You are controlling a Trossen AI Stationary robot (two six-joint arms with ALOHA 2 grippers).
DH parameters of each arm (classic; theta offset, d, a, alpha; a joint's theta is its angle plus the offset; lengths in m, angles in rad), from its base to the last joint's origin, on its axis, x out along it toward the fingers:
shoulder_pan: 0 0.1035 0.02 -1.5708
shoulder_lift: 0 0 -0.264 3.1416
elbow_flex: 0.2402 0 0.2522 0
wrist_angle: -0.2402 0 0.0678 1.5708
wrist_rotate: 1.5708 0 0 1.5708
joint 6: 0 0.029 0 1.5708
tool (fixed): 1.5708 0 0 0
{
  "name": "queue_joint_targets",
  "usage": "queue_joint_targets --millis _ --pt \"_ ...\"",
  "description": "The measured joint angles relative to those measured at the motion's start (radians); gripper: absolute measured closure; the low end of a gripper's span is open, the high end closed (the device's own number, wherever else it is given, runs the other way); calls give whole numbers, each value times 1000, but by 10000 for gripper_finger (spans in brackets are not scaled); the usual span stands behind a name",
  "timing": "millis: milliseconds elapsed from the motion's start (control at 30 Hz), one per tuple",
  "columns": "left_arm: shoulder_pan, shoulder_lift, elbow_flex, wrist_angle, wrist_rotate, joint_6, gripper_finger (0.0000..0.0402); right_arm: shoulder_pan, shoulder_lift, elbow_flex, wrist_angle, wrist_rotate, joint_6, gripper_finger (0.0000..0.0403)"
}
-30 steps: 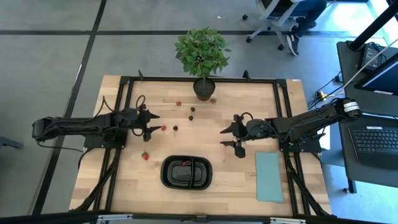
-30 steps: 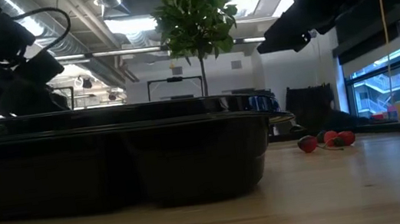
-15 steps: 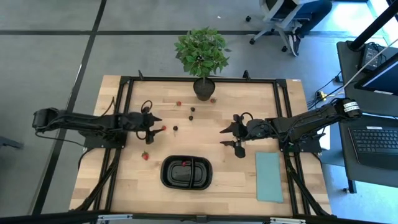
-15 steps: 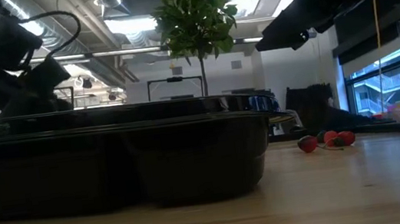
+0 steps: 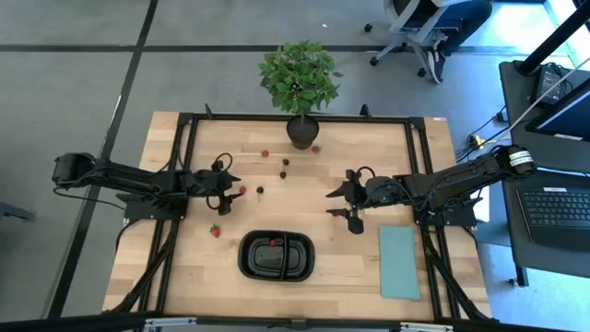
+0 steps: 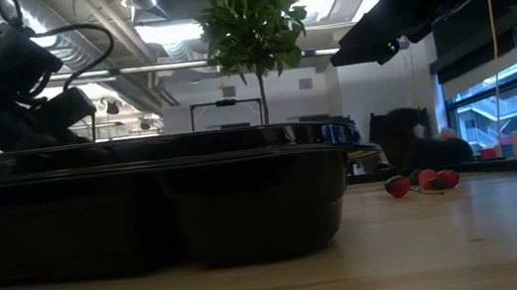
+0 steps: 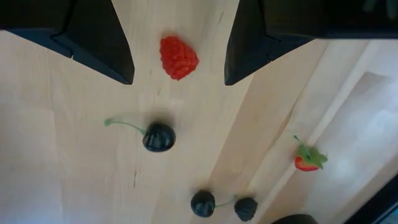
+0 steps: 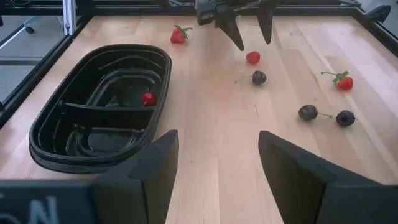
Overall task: Pick and placing Produce into tupperware
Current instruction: Put the left red raspberry into the black container with the other red fruit
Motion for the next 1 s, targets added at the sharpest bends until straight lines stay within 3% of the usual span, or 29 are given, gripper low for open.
queue_joint_targets --millis 1000 --pt "2 231 0 159 -5 -6 157 0 0 0 -1 0 0 179"
